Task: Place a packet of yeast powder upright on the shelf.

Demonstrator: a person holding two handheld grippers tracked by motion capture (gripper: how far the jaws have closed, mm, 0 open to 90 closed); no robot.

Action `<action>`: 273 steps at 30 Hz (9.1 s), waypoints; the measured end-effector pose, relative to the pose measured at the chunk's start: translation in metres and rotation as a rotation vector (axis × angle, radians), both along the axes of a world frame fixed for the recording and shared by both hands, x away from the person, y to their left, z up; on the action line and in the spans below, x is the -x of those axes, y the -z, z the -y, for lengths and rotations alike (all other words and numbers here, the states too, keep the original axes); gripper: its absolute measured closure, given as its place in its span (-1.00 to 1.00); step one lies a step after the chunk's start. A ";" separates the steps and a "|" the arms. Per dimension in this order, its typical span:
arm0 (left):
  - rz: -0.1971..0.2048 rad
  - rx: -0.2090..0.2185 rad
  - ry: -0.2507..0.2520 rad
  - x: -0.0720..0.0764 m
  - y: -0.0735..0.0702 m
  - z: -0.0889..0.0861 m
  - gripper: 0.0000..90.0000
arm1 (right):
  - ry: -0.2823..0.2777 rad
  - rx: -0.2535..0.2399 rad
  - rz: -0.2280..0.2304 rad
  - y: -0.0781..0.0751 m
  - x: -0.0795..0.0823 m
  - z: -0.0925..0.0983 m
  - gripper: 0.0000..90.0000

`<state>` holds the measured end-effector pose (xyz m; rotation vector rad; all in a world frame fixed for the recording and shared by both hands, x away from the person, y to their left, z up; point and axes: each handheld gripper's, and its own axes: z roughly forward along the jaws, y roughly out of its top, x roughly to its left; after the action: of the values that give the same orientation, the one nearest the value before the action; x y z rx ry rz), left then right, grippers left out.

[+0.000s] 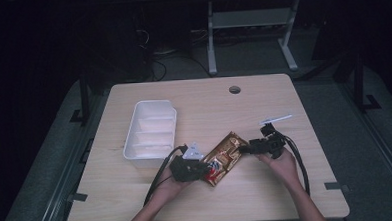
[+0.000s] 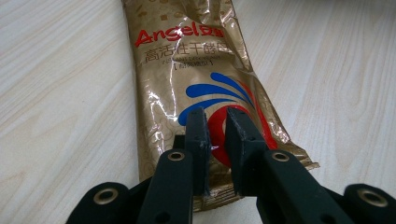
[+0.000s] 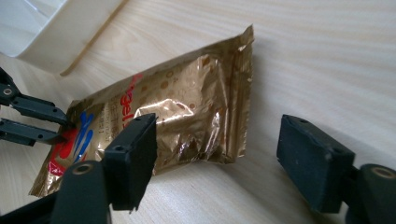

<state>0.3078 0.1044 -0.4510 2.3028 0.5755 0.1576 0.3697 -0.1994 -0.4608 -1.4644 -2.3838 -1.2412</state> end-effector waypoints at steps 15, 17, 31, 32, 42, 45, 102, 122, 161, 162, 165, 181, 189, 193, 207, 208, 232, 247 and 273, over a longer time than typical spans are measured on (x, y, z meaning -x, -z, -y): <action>0.006 0.015 0.006 0.000 0.002 -0.001 0.77 | -0.043 -0.036 -0.019 0.010 -0.004 -0.018 0.38; 0.005 0.017 0.007 0.000 0.002 -0.001 0.77 | -0.032 -0.033 -0.015 0.010 -0.005 -0.017 0.52; -0.044 0.035 0.048 0.007 -0.002 0.000 0.37 | -0.067 -0.066 0.068 -0.008 -0.004 -0.015 0.95; -0.046 0.045 0.055 0.008 -0.004 0.000 0.34 | -0.075 -0.063 0.091 -0.015 -0.002 -0.015 0.96; -0.014 0.098 0.067 0.016 -0.014 -0.008 0.24 | -0.092 -0.047 0.181 -0.045 0.003 -0.010 0.97; -0.007 0.103 0.068 0.020 -0.014 -0.009 0.21 | -0.098 -0.047 0.197 -0.053 0.003 -0.008 0.97; 0.031 0.104 0.109 0.055 -0.007 -0.043 -0.34 | -0.300 -0.015 0.388 -0.153 -0.025 -0.060 0.98; 0.041 0.098 0.153 0.060 -0.004 -0.040 -0.42 | -0.376 -0.043 0.420 -0.178 -0.038 -0.104 0.98; 0.060 0.102 0.146 0.058 -0.007 -0.046 -0.44 | -0.538 -0.111 0.434 -0.199 -0.047 -0.190 0.98; 0.061 0.102 0.146 0.059 -0.007 -0.046 -0.44 | -0.540 -0.113 0.433 -0.199 -0.047 -0.192 0.98; 0.065 0.102 0.147 0.059 -0.007 -0.046 -0.44 | -0.547 -0.119 0.430 -0.198 -0.047 -0.198 0.98; 0.060 0.106 0.143 0.059 -0.007 -0.046 -0.46 | -0.603 -0.130 0.405 -0.181 -0.050 -0.234 0.98; 0.065 0.108 0.140 0.059 -0.008 -0.047 -0.46 | -0.626 -0.124 0.386 -0.172 -0.051 -0.248 0.98; 0.066 0.110 0.138 0.059 -0.008 -0.048 -0.46 | -0.634 -0.116 0.379 -0.169 -0.052 -0.251 0.98; 0.067 0.115 0.136 0.058 -0.008 -0.049 -0.46 | -0.665 -0.107 0.336 -0.145 -0.053 -0.264 0.97; 0.066 0.117 0.134 0.058 -0.008 -0.049 -0.46 | -0.667 -0.106 0.334 -0.144 -0.053 -0.265 0.97; 0.064 0.119 0.136 0.057 -0.009 -0.050 -0.46 | -0.640 -0.109 0.265 -0.121 -0.061 -0.266 0.84; 0.065 0.127 0.128 0.056 -0.010 -0.052 -0.46 | -0.595 -0.089 0.252 -0.116 -0.066 -0.263 0.59; 0.065 0.131 0.123 0.055 -0.010 -0.053 -0.46 | -0.536 -0.065 0.200 -0.106 -0.071 -0.250 0.22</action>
<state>0.2525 0.1572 -0.4409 2.1900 0.3974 0.1315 0.4409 0.0506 -0.3552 -0.6304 -2.5766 -1.3418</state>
